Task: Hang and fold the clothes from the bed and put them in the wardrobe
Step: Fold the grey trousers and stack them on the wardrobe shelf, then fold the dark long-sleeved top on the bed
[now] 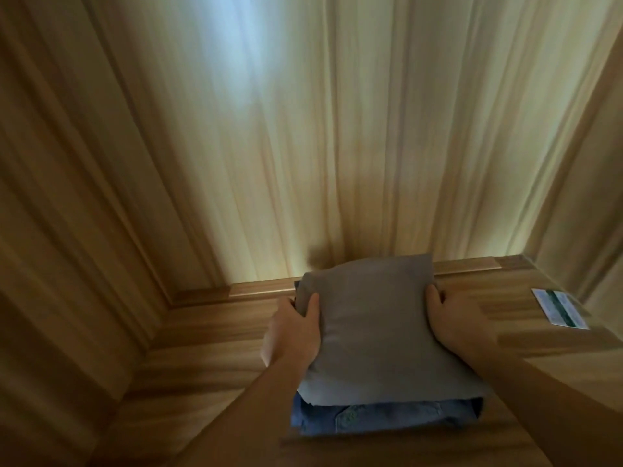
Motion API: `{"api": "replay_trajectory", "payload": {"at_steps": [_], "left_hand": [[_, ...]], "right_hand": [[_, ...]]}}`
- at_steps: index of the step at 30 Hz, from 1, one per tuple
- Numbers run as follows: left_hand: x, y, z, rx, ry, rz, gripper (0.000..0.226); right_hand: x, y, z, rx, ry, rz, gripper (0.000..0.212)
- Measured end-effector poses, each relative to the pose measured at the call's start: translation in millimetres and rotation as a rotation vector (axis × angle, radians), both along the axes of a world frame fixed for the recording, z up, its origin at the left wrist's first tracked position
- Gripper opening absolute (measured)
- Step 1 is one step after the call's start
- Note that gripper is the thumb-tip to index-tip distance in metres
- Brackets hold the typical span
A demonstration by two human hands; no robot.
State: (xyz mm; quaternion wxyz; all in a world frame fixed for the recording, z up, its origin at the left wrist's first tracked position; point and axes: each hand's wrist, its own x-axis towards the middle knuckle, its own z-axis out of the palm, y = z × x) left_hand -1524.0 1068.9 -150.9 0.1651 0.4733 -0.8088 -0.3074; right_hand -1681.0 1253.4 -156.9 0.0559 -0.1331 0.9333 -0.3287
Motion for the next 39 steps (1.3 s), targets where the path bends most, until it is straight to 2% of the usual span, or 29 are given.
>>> {"api": "replay_trajectory", "payload": {"at_steps": [3,5,7,9,14,19,26,34,39], "left_hand": [[5.0,3.5,11.8,-0.039,0.005,-0.034,0.05],[10.3,8.7,24.6,-0.201,0.04,-0.114,0.05],[16.7,16.1,36.9,-0.422,0.063,-0.277,0.052],[22.6,27.1,48.4,-0.561,0.003,-0.454,0.056],[49.8,78.3,74.3,-0.663,-0.053,-0.716,0.058],[115.9,144.9,80.6,-0.655,0.046,-0.951,0.06],[230.6,217.2,65.3,-0.697,0.121,-1.218,0.062],[348.2,314.8,68.4,-0.617,0.133,-1.447,0.063],[463.5,423.6,65.8,-0.553,0.179,-1.661,0.063]], "right_hand": [[13.3,7.7,12.8,-0.03,0.036,-0.002,0.044],[28.6,19.1,21.7,0.0,0.168,0.062,0.047],[47.3,33.0,31.9,0.112,0.317,0.136,0.056],[66.7,47.0,45.6,0.216,0.384,0.172,0.059],[130.0,100.1,80.3,0.388,0.538,0.136,0.052],[242.2,181.1,95.4,0.488,0.469,-0.005,0.062],[429.4,291.8,86.4,0.591,0.318,-0.243,0.064],[620.6,393.3,82.0,0.541,0.232,-0.478,0.061],[795.6,468.6,76.1,0.56,0.187,-0.649,0.061]]}}
